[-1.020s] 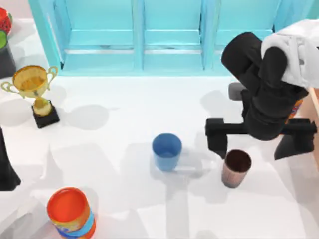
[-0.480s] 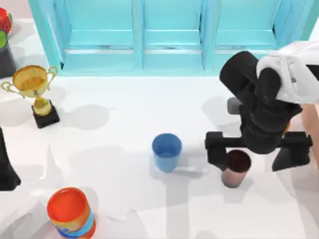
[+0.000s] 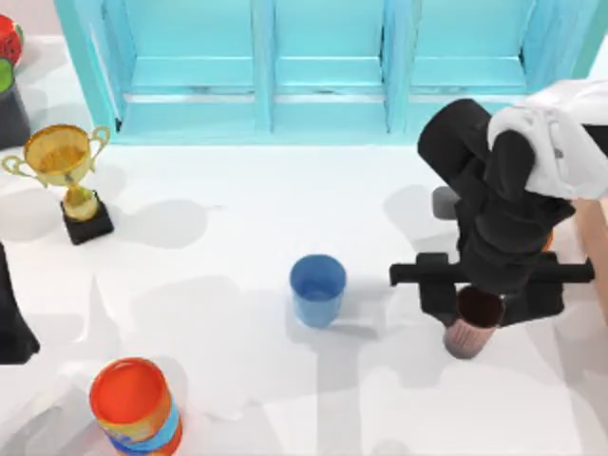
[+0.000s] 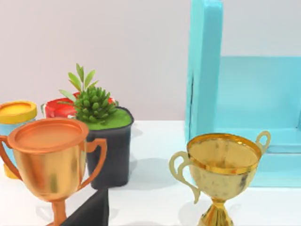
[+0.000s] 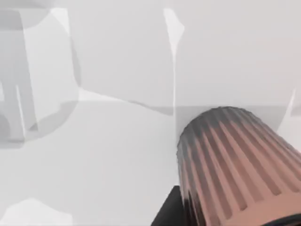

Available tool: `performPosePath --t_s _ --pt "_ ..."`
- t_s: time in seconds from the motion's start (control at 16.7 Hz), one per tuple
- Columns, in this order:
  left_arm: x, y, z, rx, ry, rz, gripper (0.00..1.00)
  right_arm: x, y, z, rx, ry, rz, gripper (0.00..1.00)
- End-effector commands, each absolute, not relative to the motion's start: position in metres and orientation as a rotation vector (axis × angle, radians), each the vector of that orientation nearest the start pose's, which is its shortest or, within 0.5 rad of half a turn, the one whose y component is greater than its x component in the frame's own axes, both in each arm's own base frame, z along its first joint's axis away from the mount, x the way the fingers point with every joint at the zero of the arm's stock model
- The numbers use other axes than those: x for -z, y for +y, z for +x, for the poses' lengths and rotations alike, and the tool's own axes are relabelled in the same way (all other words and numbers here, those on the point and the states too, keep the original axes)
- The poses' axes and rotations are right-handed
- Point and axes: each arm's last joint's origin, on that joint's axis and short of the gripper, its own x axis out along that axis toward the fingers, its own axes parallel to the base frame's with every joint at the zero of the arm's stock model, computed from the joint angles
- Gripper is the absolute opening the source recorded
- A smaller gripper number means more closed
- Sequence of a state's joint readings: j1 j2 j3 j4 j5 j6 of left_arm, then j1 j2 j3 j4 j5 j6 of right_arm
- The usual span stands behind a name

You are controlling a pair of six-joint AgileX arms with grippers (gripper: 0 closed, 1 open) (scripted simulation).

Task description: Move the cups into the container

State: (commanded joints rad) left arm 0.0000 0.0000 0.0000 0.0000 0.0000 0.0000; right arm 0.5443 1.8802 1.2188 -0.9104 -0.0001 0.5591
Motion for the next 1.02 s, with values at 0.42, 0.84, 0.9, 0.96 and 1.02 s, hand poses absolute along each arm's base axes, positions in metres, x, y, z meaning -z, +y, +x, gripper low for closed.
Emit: performPosePath --t_s 0.42,0.84,0.9,0.96,1.02 --pt "-0.160 -0.001 0.106 0.000 0.000 0.000 1.00 -0.149 0.176 0.286 0.008 1.572 0.008 0.00" --pt "-0.160 -0.001 0.106 0.000 0.000 0.000 1.00 -0.151 0.175 0.287 0.008 1.568 0.012 0.00" --pt "-0.160 -0.001 0.106 0.000 0.000 0.000 1.00 -0.157 0.171 0.289 0.004 1.559 0.016 0.00" --pt "-0.160 -0.001 0.106 0.000 0.000 0.000 1.00 -0.167 0.164 0.292 0.000 1.549 0.020 0.00" --pt "-0.160 -0.001 0.106 0.000 0.000 0.000 1.00 -0.178 0.154 0.294 -0.001 1.544 0.021 0.00"
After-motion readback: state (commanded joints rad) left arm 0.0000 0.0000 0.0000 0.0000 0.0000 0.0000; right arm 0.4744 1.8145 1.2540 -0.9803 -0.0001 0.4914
